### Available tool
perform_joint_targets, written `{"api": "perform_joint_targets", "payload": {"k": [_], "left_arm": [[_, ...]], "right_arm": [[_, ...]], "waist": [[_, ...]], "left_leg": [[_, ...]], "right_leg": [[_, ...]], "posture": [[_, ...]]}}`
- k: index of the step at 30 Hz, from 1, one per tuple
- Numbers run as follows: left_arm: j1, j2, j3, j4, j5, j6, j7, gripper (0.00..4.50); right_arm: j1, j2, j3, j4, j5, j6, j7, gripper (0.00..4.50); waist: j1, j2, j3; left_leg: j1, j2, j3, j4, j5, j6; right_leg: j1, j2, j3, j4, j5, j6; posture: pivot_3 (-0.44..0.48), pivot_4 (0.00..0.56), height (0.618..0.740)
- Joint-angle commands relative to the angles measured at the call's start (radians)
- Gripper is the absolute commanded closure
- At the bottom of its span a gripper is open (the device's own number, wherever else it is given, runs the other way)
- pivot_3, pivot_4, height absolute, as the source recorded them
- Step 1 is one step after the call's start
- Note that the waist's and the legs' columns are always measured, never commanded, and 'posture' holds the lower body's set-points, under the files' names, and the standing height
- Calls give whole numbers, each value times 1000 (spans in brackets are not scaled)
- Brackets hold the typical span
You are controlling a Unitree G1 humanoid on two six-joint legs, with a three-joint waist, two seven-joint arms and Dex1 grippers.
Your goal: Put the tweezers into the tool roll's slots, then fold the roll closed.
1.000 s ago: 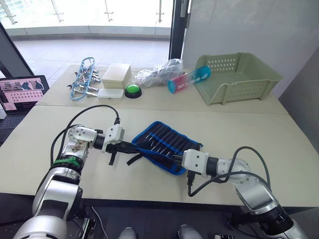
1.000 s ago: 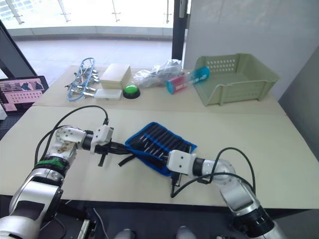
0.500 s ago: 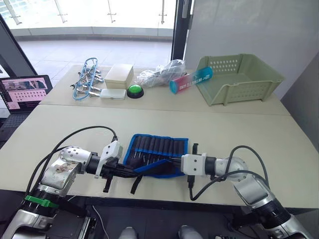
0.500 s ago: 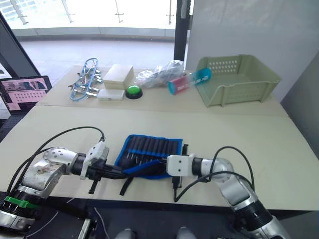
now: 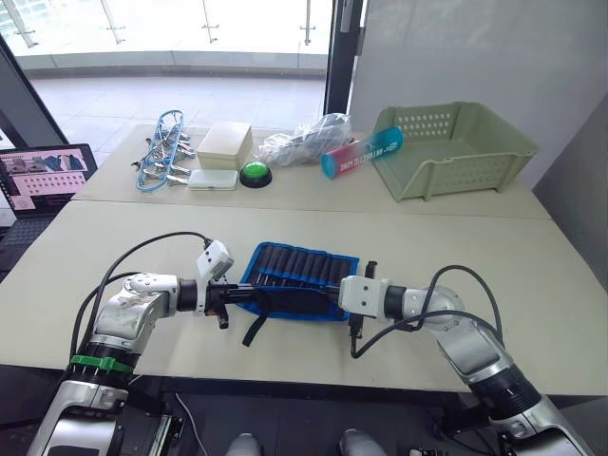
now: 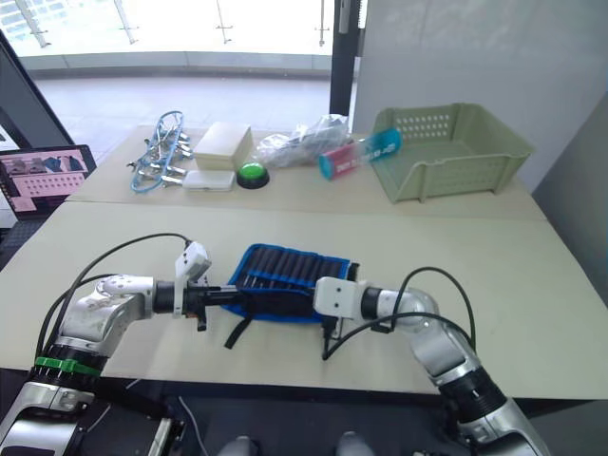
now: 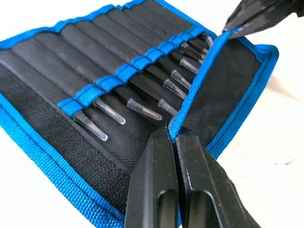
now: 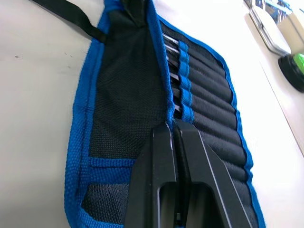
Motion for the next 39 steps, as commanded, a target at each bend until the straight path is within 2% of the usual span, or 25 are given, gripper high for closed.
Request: {"api": "perform_joint_targets", "payload": {"k": [1,6,16,19,22,26,30,35,36,37,39], "left_arm": [[0,3,24,-18,-5,16,19,4478],[-2,-24,46,-59,-68,105,32,4478],[-23,-22,15,-31,25,-10,71,4478],[-35,-26,-3,-12,64,-70,75,4500],[-49,-41,-18,15,93,-119,77,4500],[-88,-68,-51,15,114,-111,76,4500],[-109,-66,-66,22,127,-83,71,4500],[-116,-74,-71,2,132,-51,79,4500],[-114,-75,-72,-9,130,-44,77,4500],[-112,-75,-74,-17,130,-43,74,4500],[-108,-71,-76,-26,135,-46,72,4500]], "right_arm": [[-16,6,-19,17,-34,32,-41,4500],[-24,15,-11,45,-70,37,-60,4500],[-44,30,-46,40,-31,115,-48,4500],[-40,28,-58,33,-16,153,-45,3652],[-34,25,-59,29,-23,162,-44,2472],[4,30,-107,-58,38,141,-34,1238],[44,51,-129,-175,147,100,10,1238],[78,77,-50,-235,135,100,14,1238],[81,87,-40,-235,125,103,1,1779],[85,90,-28,-229,109,110,-8,1982],[87,106,-4,-185,70,127,-42,2713]], "waist": [[-1,0,0],[0,0,0],[0,0,0],[1,0,0],[-1,0,0],[4,0,0],[4,0,0],[0,0,0],[-1,0,0],[-1,0,0],[1,0,0]], "left_leg": [[0,0,0,0,0,0],[0,0,0,0,0,0],[0,0,0,0,0,0],[0,0,0,0,0,0],[0,0,0,0,0,0],[-1,0,0,0,0,0],[-2,0,0,0,0,0],[-1,0,0,0,0,0],[-1,0,0,0,0,0],[-1,0,0,0,0,0],[-1,0,0,0,0,0]], "right_leg": [[0,0,0,0,0,0],[0,0,0,0,0,0],[0,0,0,0,0,0],[0,0,0,0,0,0],[0,0,0,0,0,0],[0,0,0,-1,0,0],[0,0,0,-2,0,0],[0,0,0,-1,0,0],[0,0,0,-1,0,0],[0,0,0,-1,0,0],[0,0,0,-1,0,0]], "posture": [[0,150,740],[0,150,740],[0,150,740],[0,150,740],[0,150,740],[0,150,740],[0,150,740],[0,150,740],[0,150,740],[0,150,740],[0,150,740]]}}
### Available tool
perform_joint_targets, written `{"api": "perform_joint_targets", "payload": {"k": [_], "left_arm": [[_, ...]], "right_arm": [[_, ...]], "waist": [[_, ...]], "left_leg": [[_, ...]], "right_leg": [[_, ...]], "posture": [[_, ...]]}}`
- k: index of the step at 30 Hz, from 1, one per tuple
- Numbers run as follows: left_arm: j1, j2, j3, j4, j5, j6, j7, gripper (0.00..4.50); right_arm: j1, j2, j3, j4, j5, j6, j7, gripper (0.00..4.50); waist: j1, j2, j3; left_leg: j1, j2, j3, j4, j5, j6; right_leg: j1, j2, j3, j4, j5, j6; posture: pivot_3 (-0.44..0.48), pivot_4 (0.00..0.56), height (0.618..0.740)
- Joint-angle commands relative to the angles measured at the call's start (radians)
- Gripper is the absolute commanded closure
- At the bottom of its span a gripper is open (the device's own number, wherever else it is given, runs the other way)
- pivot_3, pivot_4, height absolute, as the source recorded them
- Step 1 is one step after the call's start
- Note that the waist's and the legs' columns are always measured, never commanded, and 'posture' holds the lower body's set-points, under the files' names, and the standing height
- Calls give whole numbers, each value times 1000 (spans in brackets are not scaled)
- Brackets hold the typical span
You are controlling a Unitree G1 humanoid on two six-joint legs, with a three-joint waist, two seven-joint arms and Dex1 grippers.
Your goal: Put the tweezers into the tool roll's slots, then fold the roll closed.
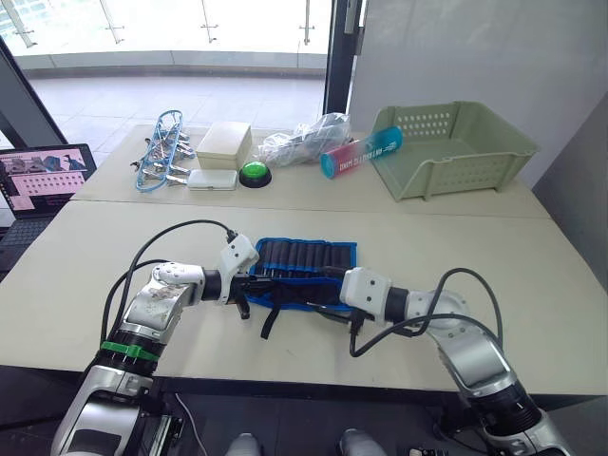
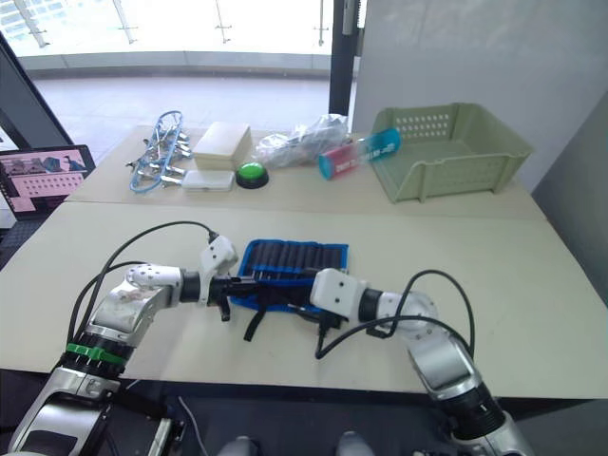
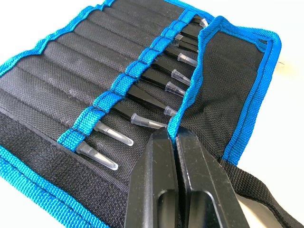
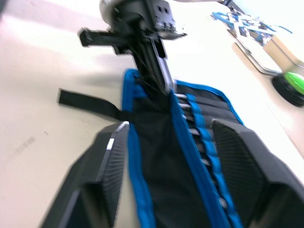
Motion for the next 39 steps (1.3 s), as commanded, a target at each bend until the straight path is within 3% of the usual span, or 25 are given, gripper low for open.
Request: {"api": "perform_joint_targets", "payload": {"k": [1,5,8,18,24,28,32,34,39], "left_arm": [[-9,5,0,-49,0,-1,-4,4500],[-6,6,-2,-59,0,-9,-8,4500],[-4,6,0,-66,-6,-8,-12,4500],[4,44,61,-48,-37,-82,-62,1374],[63,59,161,-58,-87,-145,-58,1374],[94,30,221,-103,-180,-105,-65,2529],[125,-10,186,-160,-185,-99,-38,3873],[131,-75,143,-167,-148,-101,30,4456],[121,-164,62,-34,-9,-130,187,4456]], "right_arm": [[-6,18,26,31,-62,5,-58,3023],[-33,52,24,101,-94,21,-112,4412],[-50,87,-1,139,-77,48,-141,4412],[-66,114,-3,219,-106,130,-200,4500],[-72,149,-10,273,-121,197,-262,4500],[-68,159,-8,269,-109,236,-264,4500],[-56,166,-13,243,-93,262,-264,4500],[-45,170,-12,236,-93,280,-270,4500],[-30,165,-11,217,-95,311,-271,4500]], "waist": [[1,0,0],[3,0,0],[-1,0,0],[-3,0,0],[-2,0,0],[-1,0,0],[-1,0,0],[2,0,0],[0,0,0]], "left_leg": [[0,0,0,0,0,0],[0,0,0,0,0,0],[0,0,0,0,0,0],[0,0,0,0,0,0],[1,0,0,0,0,0],[1,0,0,0,0,0],[1,0,0,0,0,0],[1,0,0,0,0,0],[2,0,0,0,0,0]], "right_leg": [[0,0,0,0,0,0],[0,0,0,0,0,0],[0,0,0,0,0,0],[0,0,0,0,0,0],[0,0,0,1,0,0],[0,0,0,1,0,0],[0,0,0,1,0,0],[1,0,0,1,0,0],[1,0,0,0,0,0]], "posture": [[0,150,740],[0,150,740],[0,150,740],[0,150,740],[0,150,740],[0,150,740],[0,150,740],[0,150,740],[0,150,740]]}}
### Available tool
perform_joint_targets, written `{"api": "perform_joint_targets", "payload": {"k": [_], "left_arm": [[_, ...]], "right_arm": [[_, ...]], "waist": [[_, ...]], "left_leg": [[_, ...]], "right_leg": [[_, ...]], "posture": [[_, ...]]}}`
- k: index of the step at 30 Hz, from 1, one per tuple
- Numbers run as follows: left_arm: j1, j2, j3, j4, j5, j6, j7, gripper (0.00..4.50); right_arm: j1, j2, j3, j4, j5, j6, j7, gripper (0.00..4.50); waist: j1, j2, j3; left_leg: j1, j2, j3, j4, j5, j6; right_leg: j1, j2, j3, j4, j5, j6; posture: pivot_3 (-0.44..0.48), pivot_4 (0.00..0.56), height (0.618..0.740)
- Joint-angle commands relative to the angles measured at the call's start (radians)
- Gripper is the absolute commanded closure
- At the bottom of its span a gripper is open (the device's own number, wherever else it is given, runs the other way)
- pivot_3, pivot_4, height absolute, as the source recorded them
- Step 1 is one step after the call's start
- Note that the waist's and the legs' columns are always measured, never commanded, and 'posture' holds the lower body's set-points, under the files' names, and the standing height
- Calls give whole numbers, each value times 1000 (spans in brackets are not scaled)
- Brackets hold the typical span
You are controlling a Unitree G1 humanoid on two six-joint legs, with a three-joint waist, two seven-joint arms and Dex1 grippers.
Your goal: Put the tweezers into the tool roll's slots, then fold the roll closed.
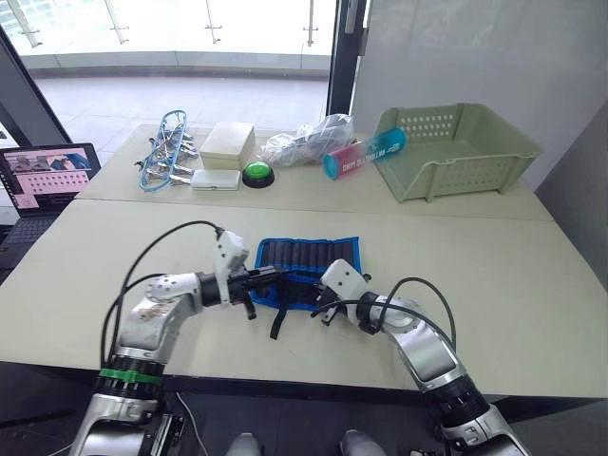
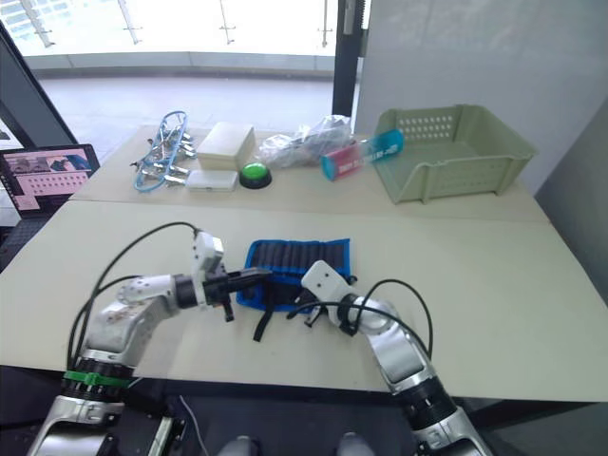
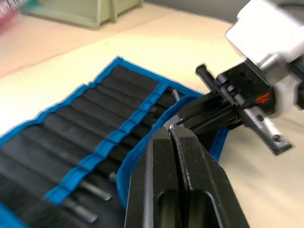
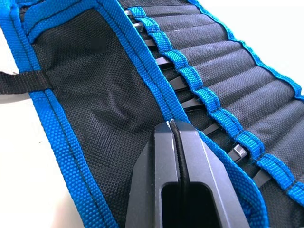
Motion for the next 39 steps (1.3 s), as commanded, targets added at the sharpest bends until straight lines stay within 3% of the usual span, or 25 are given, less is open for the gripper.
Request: {"api": "perform_joint_targets", "payload": {"k": [1,7,16,20,29,39], "left_arm": [[-9,-35,-31,73,72,-27,92,4456],[32,-19,-81,101,153,-23,141,4456],[97,2,-78,4,135,27,155,4456],[105,2,-83,-6,135,33,153,4456],[94,-3,-84,1,130,26,149,4456],[93,-3,-86,2,132,19,145,4456]], "right_arm": [[29,-13,-7,-12,2,48,-4,4500],[45,-20,-29,-52,2,98,-25,4500],[117,-55,-96,-49,2,164,-103,4500],[122,-56,-113,-51,13,198,-127,4500],[134,-44,-138,-123,95,194,-107,4500],[175,-35,-187,-144,112,285,-183,4500]], "waist": [[-5,0,0],[-1,0,-1],[20,3,-5],[27,3,-5],[30,3,-5],[29,3,-5]], "left_leg": [[0,0,0,0,0,0],[1,0,0,0,0,0],[4,-1,0,0,0,0],[11,-1,0,-2,0,0],[11,-1,0,-2,0,0],[11,-1,0,-2,0,0]], "right_leg": [[0,0,0,0,0,0],[2,0,0,0,0,0],[6,-1,0,-3,0,0],[16,-1,0,-10,0,1],[16,-1,0,-11,-1,1],[16,-1,0,-11,-1,1]], "posture": [[0,150,740],[0,150,740],[0,150,740],[0,150,740],[0,150,740],[0,150,740]]}}
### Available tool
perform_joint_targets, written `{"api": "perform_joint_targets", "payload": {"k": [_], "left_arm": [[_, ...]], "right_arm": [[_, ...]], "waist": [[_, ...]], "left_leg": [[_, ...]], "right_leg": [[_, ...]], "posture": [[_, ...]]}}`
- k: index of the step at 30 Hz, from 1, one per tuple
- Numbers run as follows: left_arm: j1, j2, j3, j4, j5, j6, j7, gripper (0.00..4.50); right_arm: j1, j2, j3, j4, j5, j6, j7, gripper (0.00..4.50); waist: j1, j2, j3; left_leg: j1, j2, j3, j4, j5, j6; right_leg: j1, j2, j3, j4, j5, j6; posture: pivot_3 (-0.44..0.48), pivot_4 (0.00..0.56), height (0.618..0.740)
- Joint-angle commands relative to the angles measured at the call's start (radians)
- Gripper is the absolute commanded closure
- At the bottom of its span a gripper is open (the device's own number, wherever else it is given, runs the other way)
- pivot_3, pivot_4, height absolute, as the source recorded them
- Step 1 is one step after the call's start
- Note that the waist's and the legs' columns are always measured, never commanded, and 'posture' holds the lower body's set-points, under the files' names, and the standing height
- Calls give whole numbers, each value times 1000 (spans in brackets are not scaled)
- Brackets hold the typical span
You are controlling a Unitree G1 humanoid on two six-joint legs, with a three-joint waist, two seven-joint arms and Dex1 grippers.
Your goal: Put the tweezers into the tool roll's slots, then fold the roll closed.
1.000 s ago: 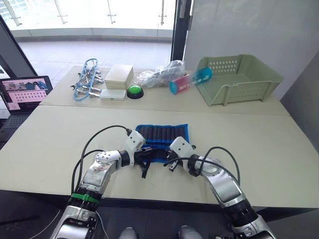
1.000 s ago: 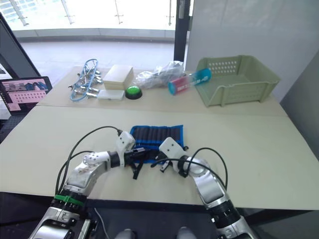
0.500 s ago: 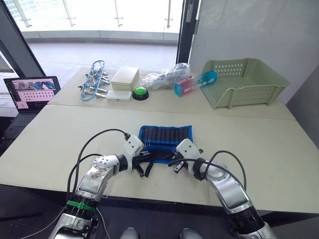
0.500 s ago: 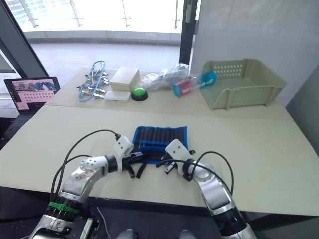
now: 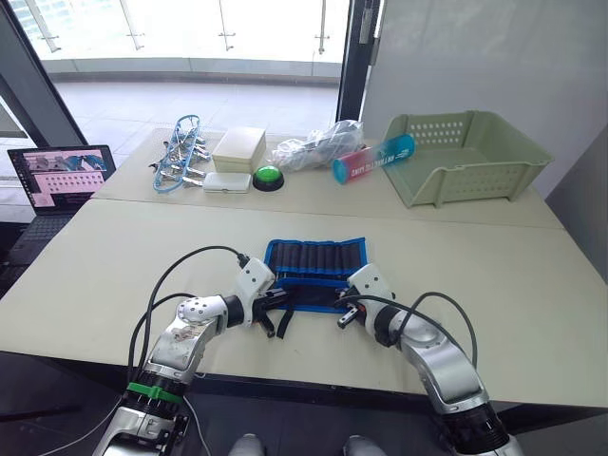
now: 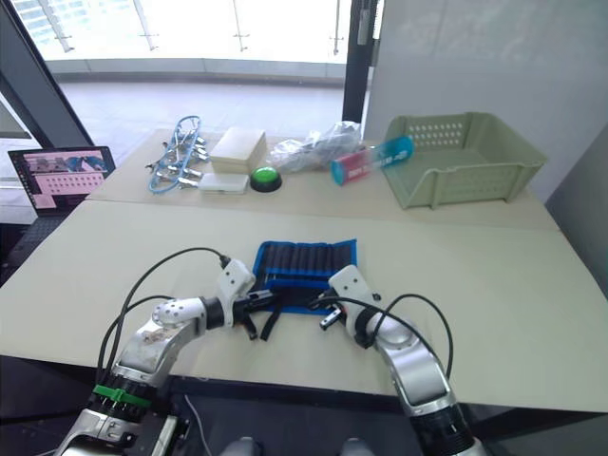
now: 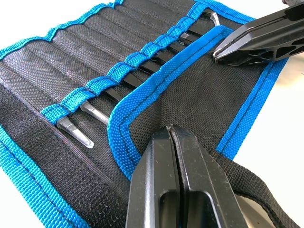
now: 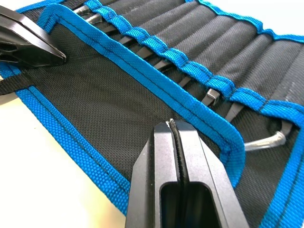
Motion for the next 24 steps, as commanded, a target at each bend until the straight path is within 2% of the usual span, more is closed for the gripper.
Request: {"api": "perform_joint_targets", "payload": {"k": [1,6,12,16,20,22,24], "left_arm": [[19,14,-14,19,15,17,-4,4456],[17,13,-4,12,4,-3,-17,4456],[1,33,117,-88,-148,0,-93,4456],[1,65,208,-160,-276,31,-149,4500],[69,179,290,-212,-343,50,-233,4500],[126,238,320,-218,-354,33,-284,4500],[164,271,345,-223,-367,21,-311,4500]], "right_arm": [[30,-28,-67,26,-23,62,-65,4500],[28,3,-85,-30,39,-24,-30,4500],[46,14,-150,-162,152,-28,14,4500],[16,32,-256,-202,260,57,-5,3417],[-46,-35,-297,-160,292,202,-6,1885],[-81,-42,-318,-116,318,288,-19,1334],[-109,-42,-337,-78,334,338,-28,1334]], "waist": [[0,0,0],[-2,0,0],[-12,0,3],[-14,0,3],[-16,1,4],[-26,1,4],[-27,1,4]], "left_leg": [[0,0,0,0,0,0],[0,0,0,0,0,0],[-5,0,0,-3,0,0],[-13,1,0,-3,0,0],[-13,1,0,-3,0,0],[-12,1,0,-5,0,0],[-11,1,0,-6,0,0]], "right_leg": [[0,0,0,0,0,0],[0,0,0,0,0,0],[-7,0,0,1,0,0],[-17,1,0,3,0,-1],[-17,1,0,2,0,-1],[-17,1,0,2,0,-1],[-17,1,0,2,0,-1]], "posture": [[0,150,740],[0,150,740],[0,150,740],[0,150,740],[0,150,740],[0,150,740],[0,150,740]]}}
